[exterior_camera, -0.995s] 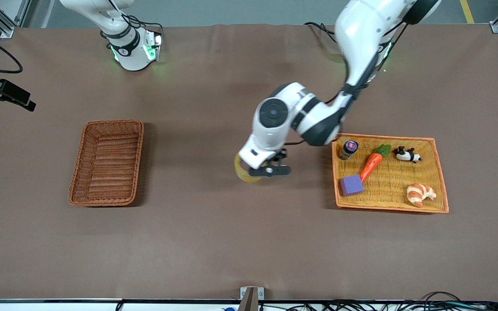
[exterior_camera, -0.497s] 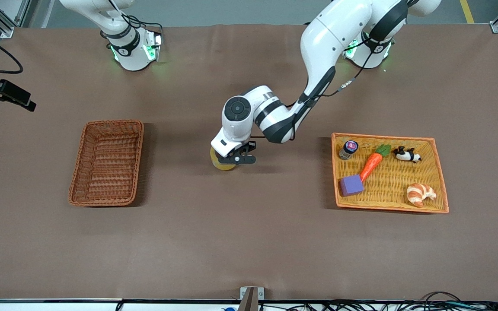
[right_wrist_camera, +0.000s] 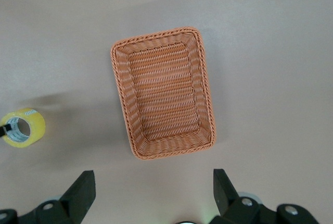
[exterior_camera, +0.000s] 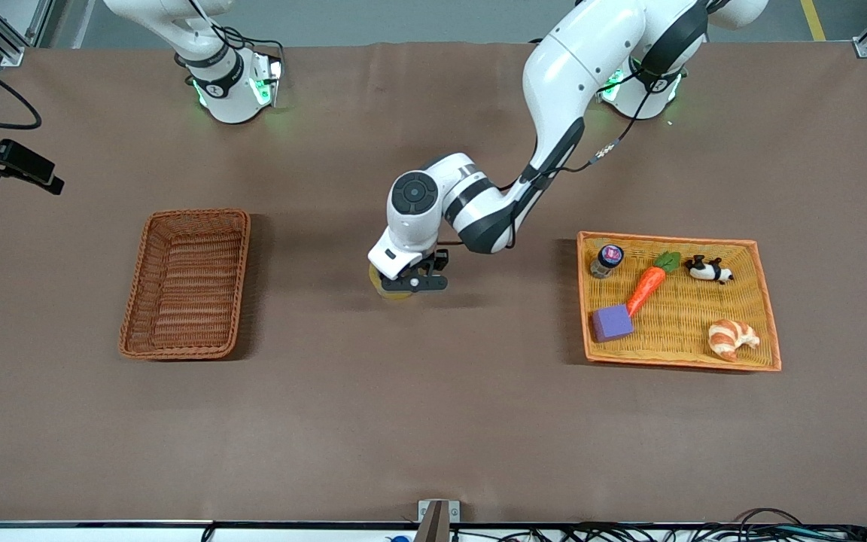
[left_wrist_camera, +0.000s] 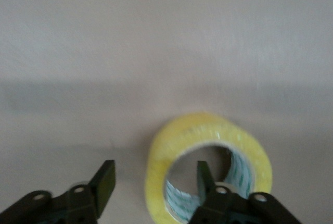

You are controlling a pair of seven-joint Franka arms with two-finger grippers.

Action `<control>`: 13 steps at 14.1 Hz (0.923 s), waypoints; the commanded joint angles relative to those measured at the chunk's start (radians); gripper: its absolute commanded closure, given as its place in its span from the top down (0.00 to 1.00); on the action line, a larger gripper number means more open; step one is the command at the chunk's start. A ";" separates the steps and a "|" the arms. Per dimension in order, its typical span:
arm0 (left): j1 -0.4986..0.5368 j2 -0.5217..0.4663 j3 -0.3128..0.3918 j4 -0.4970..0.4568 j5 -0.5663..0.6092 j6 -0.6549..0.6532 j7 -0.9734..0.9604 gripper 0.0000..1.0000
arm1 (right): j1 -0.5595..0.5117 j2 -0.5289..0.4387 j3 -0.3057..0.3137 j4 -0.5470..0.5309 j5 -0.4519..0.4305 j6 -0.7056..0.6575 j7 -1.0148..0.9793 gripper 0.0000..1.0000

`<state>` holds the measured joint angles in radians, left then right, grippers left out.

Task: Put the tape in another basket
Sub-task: 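Set the tape on the table middle while the right gripper approaches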

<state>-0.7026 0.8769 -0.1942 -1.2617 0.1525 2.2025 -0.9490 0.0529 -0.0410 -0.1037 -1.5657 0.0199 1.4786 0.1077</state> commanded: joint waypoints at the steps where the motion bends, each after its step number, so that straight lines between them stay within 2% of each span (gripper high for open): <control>1: 0.018 -0.140 0.105 -0.013 0.035 -0.117 0.042 1.00 | 0.018 -0.005 0.007 -0.011 0.029 0.040 -0.003 1.00; 3: 0.082 -0.231 0.163 -0.018 0.041 -0.165 0.125 1.00 | 0.028 0.032 0.060 -0.013 0.029 0.086 -0.002 1.00; 6: 0.254 -0.343 0.160 -0.018 0.044 -0.211 0.307 1.00 | 0.030 0.104 0.171 -0.063 0.043 0.181 0.024 1.00; 8: 0.354 -0.404 0.160 -0.018 0.042 -0.254 0.438 1.00 | 0.031 0.122 0.215 -0.187 0.092 0.327 0.052 1.00; 10: 0.426 -0.453 0.160 -0.018 0.042 -0.297 0.534 1.00 | 0.031 0.160 0.274 -0.269 0.097 0.469 0.096 1.00; 13: 0.503 -0.512 0.151 -0.018 0.027 -0.361 0.709 1.00 | 0.036 0.271 0.375 -0.275 0.086 0.584 0.225 1.00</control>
<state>-0.2248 0.4191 -0.0253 -1.2432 0.1779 1.8789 -0.3166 0.0974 0.1914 0.2112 -1.8335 0.0972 2.0099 0.2624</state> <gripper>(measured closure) 0.000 0.000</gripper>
